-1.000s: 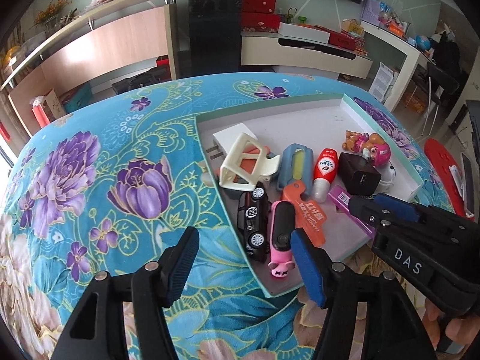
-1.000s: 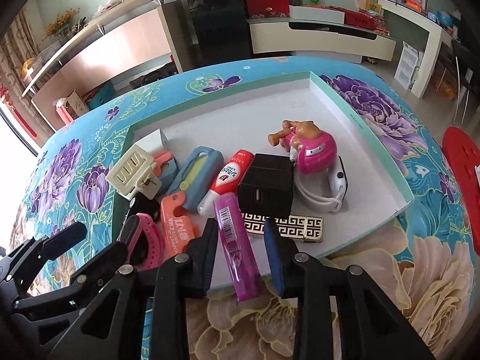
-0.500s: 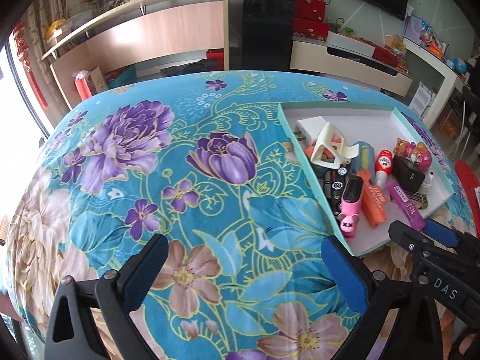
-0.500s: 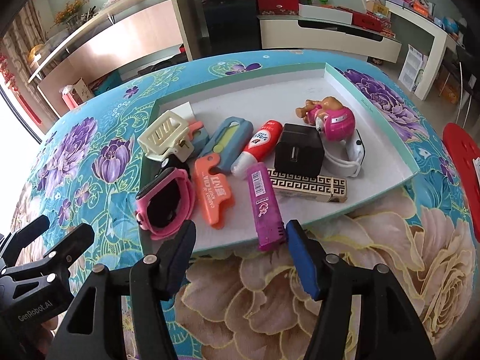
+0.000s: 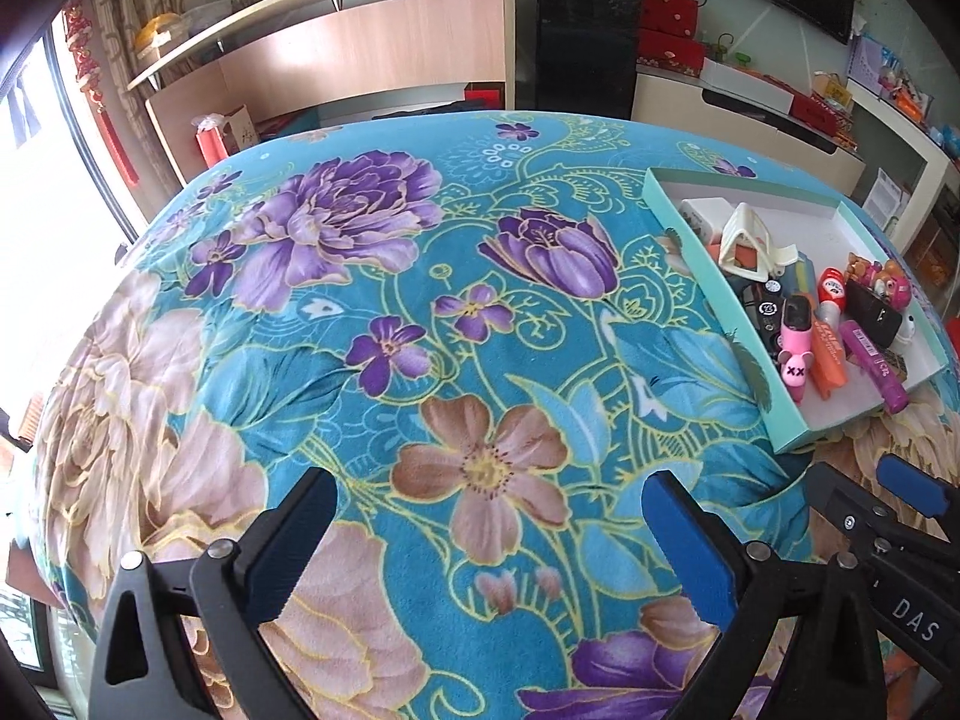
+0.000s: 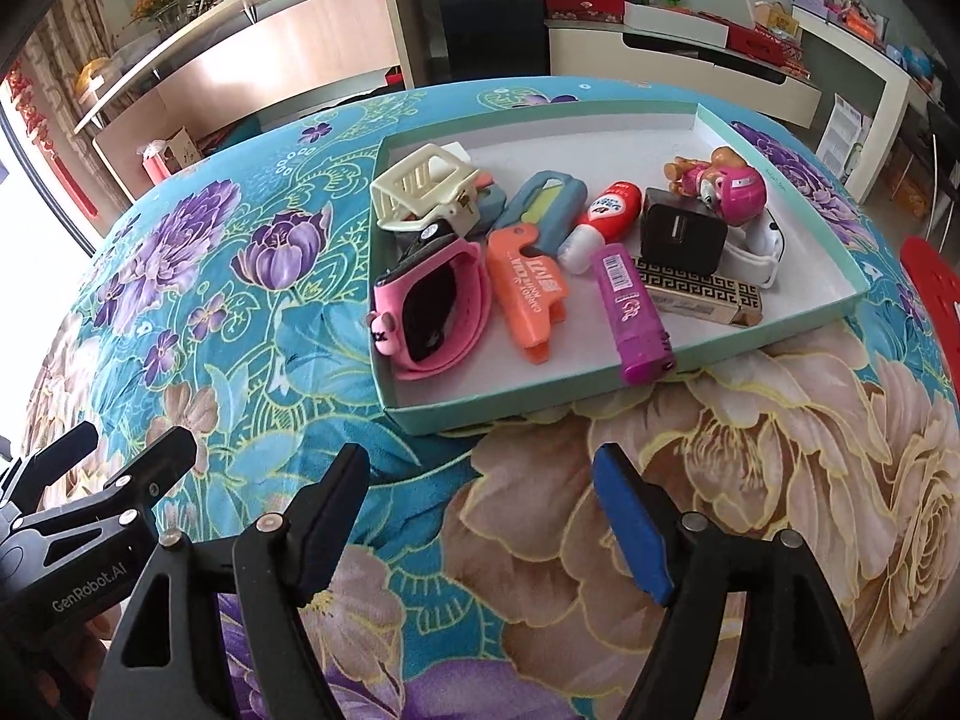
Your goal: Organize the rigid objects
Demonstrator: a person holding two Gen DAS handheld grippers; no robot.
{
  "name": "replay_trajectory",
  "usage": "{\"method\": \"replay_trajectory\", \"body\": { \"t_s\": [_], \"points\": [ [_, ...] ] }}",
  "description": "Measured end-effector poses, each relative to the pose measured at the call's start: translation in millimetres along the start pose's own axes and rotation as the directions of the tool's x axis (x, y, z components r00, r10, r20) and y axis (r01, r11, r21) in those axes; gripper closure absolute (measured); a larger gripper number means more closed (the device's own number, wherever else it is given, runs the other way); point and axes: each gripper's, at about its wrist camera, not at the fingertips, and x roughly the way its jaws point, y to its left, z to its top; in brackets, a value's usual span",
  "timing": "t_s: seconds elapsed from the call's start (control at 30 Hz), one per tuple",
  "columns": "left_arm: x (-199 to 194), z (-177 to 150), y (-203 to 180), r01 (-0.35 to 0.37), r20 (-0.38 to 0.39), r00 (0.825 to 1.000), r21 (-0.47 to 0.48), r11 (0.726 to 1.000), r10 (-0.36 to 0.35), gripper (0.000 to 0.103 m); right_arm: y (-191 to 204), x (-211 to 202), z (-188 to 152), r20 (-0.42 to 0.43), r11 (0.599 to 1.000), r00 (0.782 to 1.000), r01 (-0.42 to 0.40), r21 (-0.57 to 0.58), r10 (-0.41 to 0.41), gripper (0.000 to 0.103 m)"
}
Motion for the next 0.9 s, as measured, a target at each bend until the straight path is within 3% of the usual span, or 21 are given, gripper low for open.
{"method": "replay_trajectory", "body": {
  "t_s": [0.47,0.9],
  "points": [
    [6.1,-18.3,13.1,-0.038,0.013,0.999,-0.035,0.999,0.039,0.0,7.7,5.9,-17.5,0.036,0.999,0.999,0.038,-0.001,-0.038,0.025],
    [18.1,-21.5,12.1,-0.038,-0.024,0.999,-0.028,0.999,0.037,0.0,2.6,5.2,-22.4,0.04,0.998,0.997,0.058,0.015,-0.059,0.025]
  ]
}}
